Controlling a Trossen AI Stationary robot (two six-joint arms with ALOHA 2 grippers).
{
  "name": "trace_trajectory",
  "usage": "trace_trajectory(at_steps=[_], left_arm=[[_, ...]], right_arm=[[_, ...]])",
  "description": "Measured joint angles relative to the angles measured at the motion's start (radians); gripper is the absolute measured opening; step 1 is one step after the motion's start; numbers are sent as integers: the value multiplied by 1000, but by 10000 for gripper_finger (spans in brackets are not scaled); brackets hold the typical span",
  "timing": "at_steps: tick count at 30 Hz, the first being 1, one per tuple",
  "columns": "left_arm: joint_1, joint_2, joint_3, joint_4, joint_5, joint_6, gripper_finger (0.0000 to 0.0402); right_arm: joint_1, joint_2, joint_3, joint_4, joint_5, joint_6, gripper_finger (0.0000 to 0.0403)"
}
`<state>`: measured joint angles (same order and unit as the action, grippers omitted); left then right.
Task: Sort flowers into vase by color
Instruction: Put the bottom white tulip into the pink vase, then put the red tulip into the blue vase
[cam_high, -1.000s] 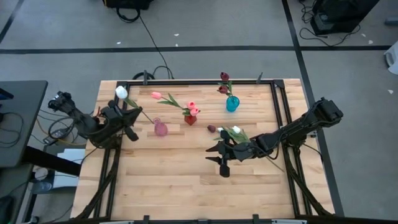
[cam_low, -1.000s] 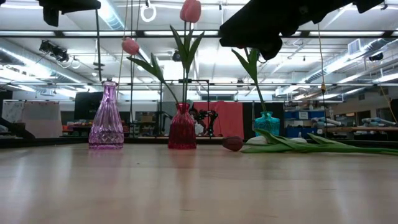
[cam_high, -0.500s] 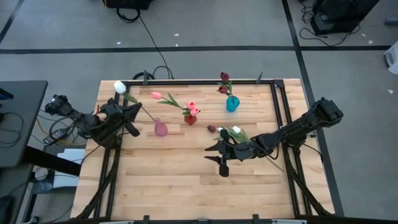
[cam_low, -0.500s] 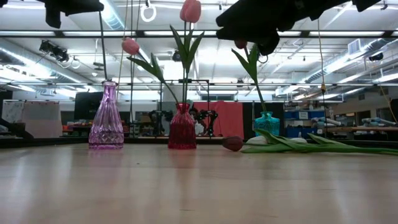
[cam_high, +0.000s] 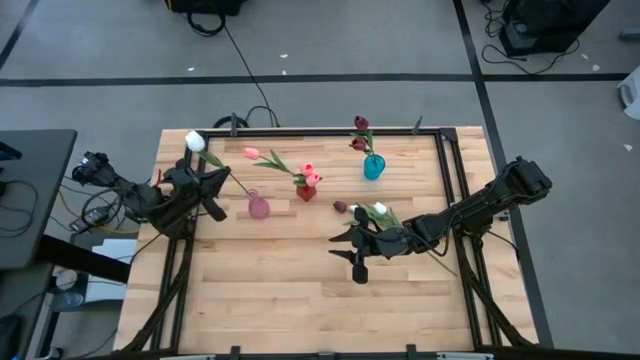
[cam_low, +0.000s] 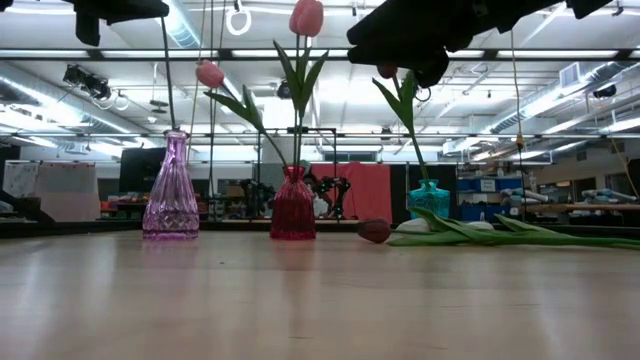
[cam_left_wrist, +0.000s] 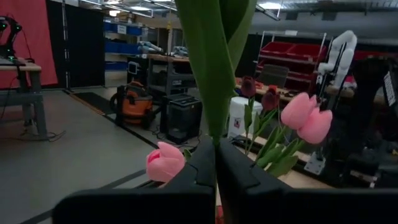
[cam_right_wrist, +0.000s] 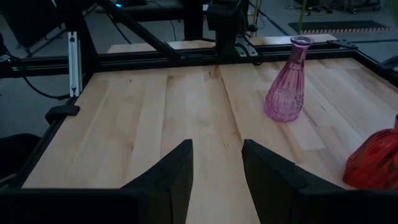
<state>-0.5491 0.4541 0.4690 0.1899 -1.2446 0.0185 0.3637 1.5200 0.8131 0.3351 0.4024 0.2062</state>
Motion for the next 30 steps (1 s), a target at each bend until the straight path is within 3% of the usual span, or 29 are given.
trace_trajectory(at_steps=[8, 17, 20, 26, 30], left_arm=[[14, 76, 0, -2, -43, -14, 5], [77, 117, 0, -51, 43, -127, 16], [91, 117, 0, -113, 44, -170, 52], [92, 112, 0, -195, 97, -202, 165], [91, 95, 38, -381, 154, -322, 208]], right_arm=[[0, 0, 0, 0, 0, -7, 150], [0, 0, 0, 0, -2, -7, 150], [0, 0, 0, 0, -3, -7, 150], [0, -1, 0, -11, -4, -1, 150], [-5, -2, 0, -82, -5, 51, 150]])
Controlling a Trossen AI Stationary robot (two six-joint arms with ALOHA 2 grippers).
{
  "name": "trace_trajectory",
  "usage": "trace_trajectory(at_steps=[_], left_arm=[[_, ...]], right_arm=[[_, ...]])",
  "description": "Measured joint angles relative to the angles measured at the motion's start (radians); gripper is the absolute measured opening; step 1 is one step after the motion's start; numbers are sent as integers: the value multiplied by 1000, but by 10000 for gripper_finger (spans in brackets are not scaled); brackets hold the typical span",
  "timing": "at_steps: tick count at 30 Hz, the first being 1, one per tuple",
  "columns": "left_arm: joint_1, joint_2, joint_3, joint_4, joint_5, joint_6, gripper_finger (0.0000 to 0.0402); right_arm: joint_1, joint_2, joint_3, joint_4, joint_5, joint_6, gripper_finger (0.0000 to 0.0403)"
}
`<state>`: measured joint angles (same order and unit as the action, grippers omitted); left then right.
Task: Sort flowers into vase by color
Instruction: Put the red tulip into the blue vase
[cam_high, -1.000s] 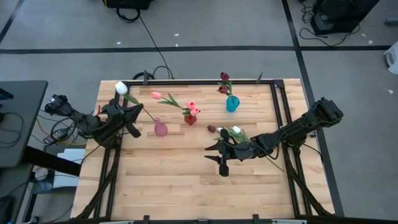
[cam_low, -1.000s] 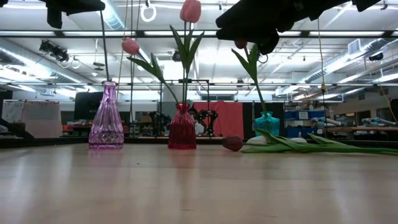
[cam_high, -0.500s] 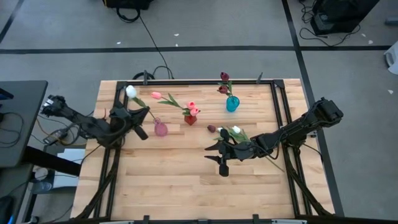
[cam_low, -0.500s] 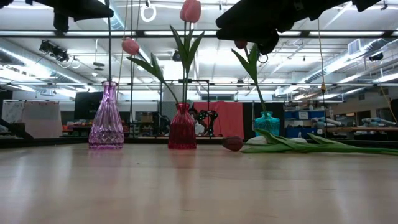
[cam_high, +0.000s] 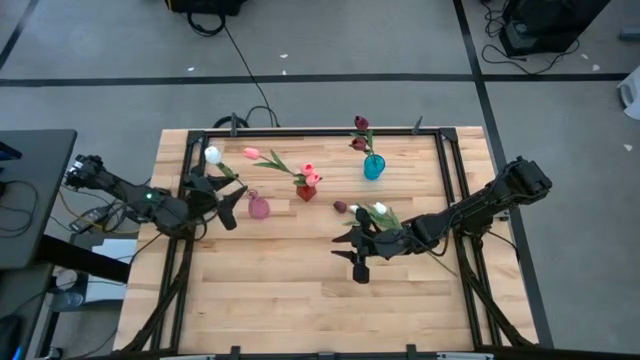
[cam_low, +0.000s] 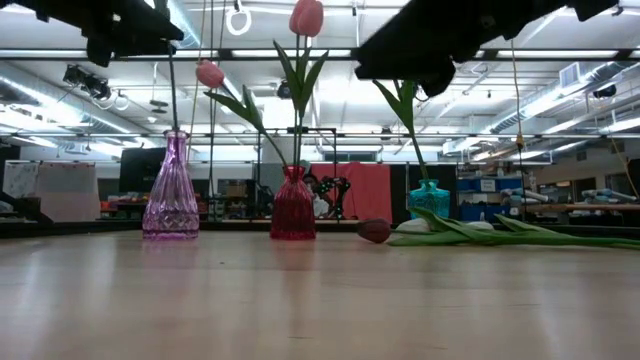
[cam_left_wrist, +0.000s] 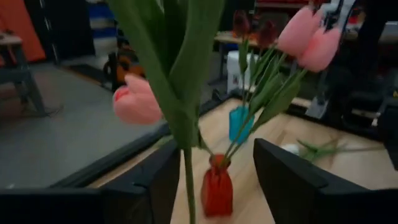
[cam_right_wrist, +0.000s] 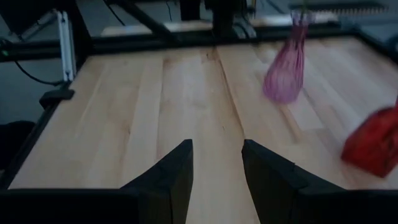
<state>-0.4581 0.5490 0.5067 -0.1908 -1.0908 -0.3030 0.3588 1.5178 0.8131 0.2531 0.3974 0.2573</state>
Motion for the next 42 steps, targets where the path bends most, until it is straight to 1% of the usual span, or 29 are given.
trace_trajectory(at_steps=[3, 6, 10, 14, 17, 21, 26, 29, 34, 39, 42], left_arm=[[1, 0, 31, -160, 9, -112, 217], [1, 0, 47, -215, 41, -168, 218], [4, 2, 49, -215, 65, -174, 218], [20, 1, 49, -219, 132, -175, 218], [22, 2, 72, -291, 150, -187, 218], [22, 1, 131, -428, 151, -249, 218], [22, 2, 155, -445, 195, -227, 219], [22, 7, 155, -486, 201, -224, 220], [22, 7, 158, -517, 214, -210, 242], [22, 7, 252, -630, 233, -207, 261], [22, 7, 318, -707, 301, -251, 259]], right_arm=[[-22, -1, 0, -32, -21, 34, 150], [-39, -1, 0, -30, -53, 37, 150], [-49, -1, 0, -5, -66, 32, 150], [-55, -1, 0, -1, -94, 35, 150], [-55, -1, 0, 0, -105, 35, 150], [-55, -1, 0, -11, -107, 35, 150], [-56, -1, 0, -24, -106, 35, 150], [-56, -1, 0, -24, -106, 36, 150], [-56, -1, 0, -24, -105, 36, 150], [-56, -1, 0, -25, -105, 36, 150], [-56, -1, 0, -39, -105, 36, 150]])
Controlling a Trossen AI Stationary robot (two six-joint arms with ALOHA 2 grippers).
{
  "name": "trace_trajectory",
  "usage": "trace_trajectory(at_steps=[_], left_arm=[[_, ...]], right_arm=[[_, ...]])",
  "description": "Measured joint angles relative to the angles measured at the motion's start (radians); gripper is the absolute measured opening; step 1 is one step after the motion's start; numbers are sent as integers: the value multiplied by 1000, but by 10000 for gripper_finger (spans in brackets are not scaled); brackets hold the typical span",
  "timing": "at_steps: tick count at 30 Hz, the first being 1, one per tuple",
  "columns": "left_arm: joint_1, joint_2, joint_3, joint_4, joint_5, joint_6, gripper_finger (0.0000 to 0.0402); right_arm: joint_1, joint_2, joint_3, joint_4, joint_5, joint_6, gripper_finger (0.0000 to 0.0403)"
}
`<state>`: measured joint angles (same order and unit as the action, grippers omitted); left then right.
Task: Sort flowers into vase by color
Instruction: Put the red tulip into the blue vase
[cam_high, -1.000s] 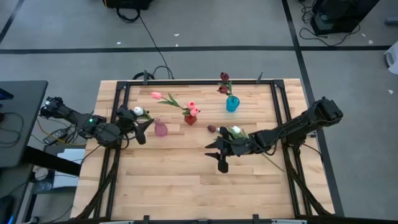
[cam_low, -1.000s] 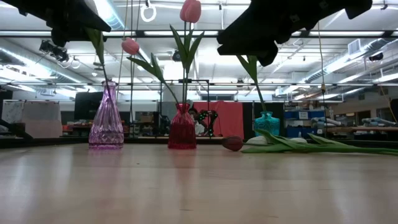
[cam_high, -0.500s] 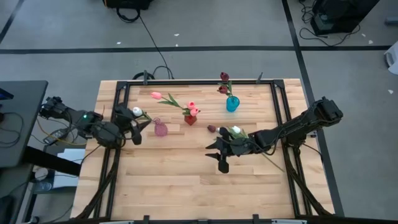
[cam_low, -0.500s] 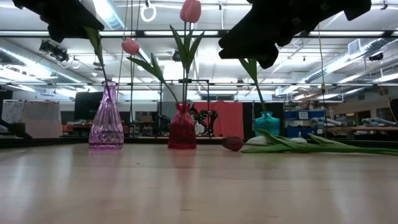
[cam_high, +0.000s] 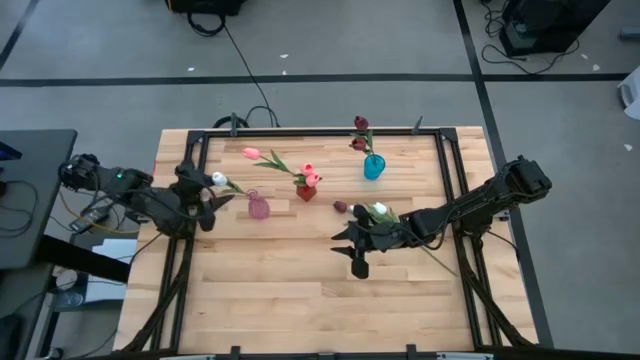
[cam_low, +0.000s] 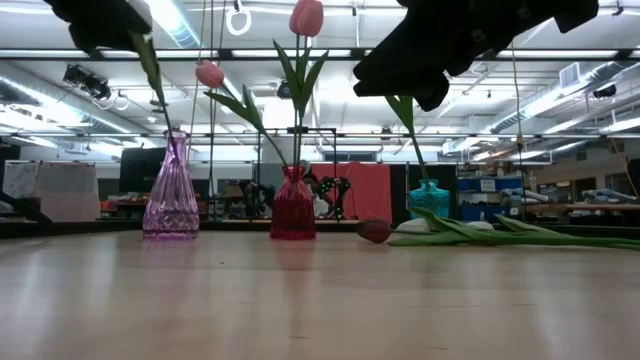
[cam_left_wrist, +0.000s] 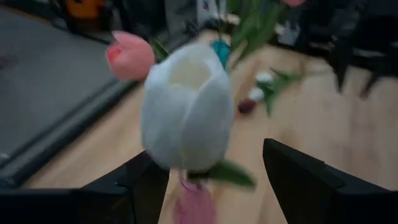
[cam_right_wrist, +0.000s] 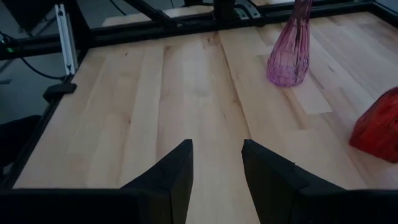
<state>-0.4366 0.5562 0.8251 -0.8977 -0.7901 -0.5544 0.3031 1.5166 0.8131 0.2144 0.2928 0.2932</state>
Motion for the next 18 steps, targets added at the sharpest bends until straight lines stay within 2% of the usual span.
trace_trajectory(at_steps=[5, 11, 14, 18], left_arm=[[0, 6, 64, -192, 152, -137, 246], [0, 8, 67, -332, 304, -268, 232], [0, 10, 67, -326, 366, -297, 226], [-8, 34, 67, -223, 501, -303, 219]], right_arm=[[-1, 0, 0, -36, 0, -1, 150], [-6, 0, 0, -34, -18, -2, 150], [-6, 0, 0, -29, -18, -3, 150], [-6, -2, 0, -34, -23, -4, 150]])
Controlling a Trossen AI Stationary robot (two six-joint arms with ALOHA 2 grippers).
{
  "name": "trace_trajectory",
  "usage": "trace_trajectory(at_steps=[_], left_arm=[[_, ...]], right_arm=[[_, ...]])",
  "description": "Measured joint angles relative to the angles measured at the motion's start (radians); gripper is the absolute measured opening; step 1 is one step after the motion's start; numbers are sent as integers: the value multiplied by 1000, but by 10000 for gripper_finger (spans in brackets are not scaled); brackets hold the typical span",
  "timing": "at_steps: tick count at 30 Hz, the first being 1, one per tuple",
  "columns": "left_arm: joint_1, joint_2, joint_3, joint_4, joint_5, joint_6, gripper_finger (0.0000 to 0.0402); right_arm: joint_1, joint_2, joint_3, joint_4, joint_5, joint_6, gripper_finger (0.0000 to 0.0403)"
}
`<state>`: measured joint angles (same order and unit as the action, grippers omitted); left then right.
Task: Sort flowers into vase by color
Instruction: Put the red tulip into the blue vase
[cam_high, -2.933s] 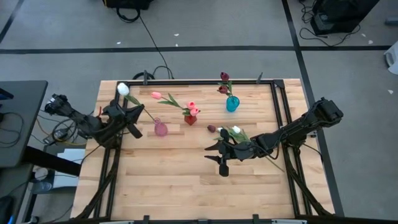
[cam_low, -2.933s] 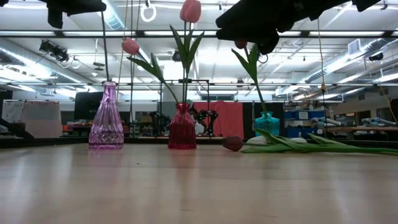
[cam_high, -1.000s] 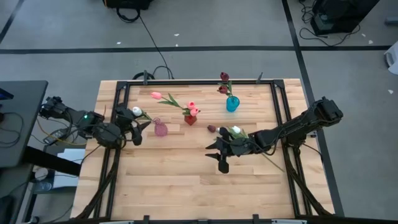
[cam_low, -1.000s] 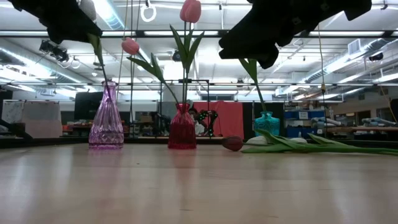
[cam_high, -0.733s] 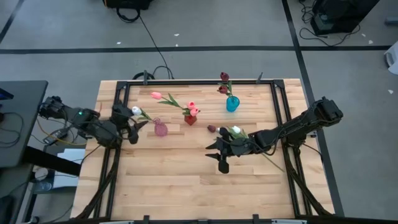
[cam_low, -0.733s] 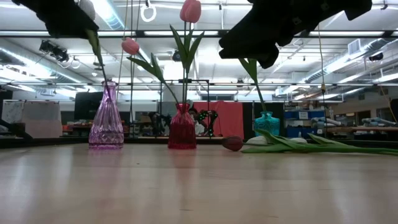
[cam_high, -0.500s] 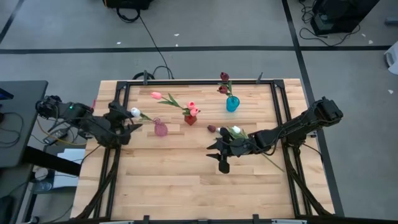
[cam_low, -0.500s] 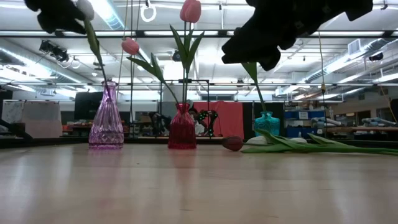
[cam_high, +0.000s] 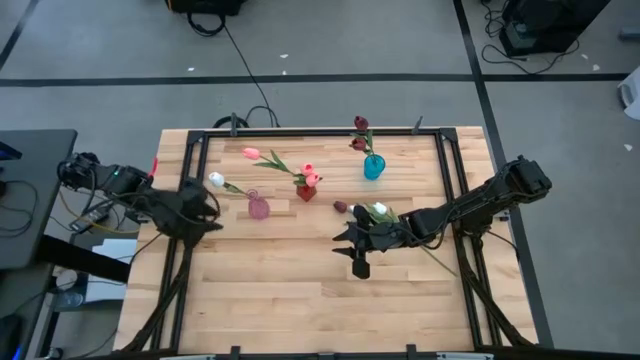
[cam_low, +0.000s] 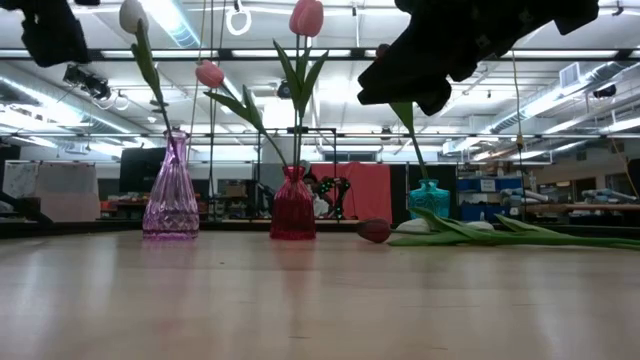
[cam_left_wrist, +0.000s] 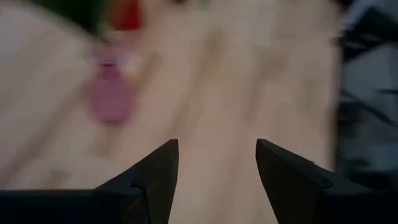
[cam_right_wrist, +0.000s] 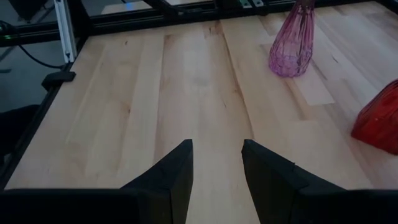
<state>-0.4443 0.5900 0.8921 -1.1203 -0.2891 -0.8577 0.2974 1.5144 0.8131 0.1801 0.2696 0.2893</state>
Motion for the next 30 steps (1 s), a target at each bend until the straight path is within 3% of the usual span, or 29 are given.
trace_trajectory(at_steps=[5, 11, 18, 22, 30], left_arm=[[-51, 84, 0, 200, 107, 10, 210], [-174, 253, 0, 270, 100, 6, 206], [-327, 404, 0, 310, 43, -108, 206], [-407, 438, 0, 333, -21, -172, 206], [-507, 486, -1, 416, -120, -236, 206]], right_arm=[[0, -71, 0, -132, 2, 22, 150], [-32, -150, 0, -446, -2, 138, 150], [-87, -142, 0, -738, -11, 259, 134], [-118, -142, 0, -772, -10, 252, 125], [-164, -47, 0, -656, -32, 41, 122]])
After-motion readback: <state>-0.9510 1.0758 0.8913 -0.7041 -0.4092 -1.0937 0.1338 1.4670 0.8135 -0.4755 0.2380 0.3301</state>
